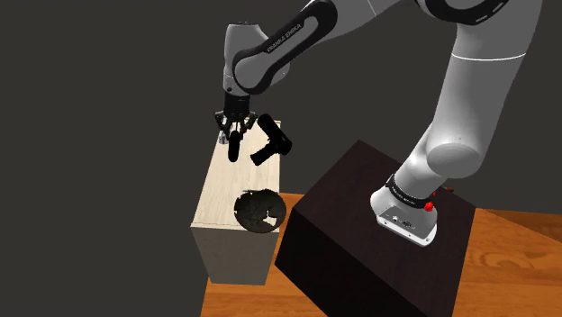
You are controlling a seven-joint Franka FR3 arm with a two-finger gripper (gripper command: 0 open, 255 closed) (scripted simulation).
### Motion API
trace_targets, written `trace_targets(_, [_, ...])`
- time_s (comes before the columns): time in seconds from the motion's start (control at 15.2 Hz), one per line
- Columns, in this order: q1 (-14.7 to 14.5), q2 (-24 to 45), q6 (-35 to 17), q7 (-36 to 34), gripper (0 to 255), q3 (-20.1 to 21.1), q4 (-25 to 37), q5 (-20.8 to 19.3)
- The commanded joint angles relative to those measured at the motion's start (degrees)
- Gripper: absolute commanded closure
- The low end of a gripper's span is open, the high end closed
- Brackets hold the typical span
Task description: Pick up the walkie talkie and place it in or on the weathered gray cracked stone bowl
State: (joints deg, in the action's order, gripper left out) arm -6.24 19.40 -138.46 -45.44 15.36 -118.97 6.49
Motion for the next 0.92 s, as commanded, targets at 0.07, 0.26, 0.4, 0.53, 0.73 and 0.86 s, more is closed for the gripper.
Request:
trace_targets(0.07, [0.2, -1.6, 2.1, 0.0, 255, 0.1, 0.5, 0.3])
trace_targets(0.26, [0.4, -2.8, 3.6, 0.0, 255, 0.2, 0.8, 0.5])
trace_targets(0.4, [-0.3, -6.0, 2.0, -0.9, 255, 1.2, -3.6, 1.5])
trace_targets(0.53, [-1.0, -9.1, 0.6, -1.8, 255, 2.2, -7.8, 2.7])
trace_targets(0.73, [-2.2, -13.6, -1.2, -3.2, 255, 3.8, -13.7, 4.8])
trace_targets(0.86, [-3.2, -16.5, -2.2, -4.1, 255, 5.0, -17.3, 6.3])
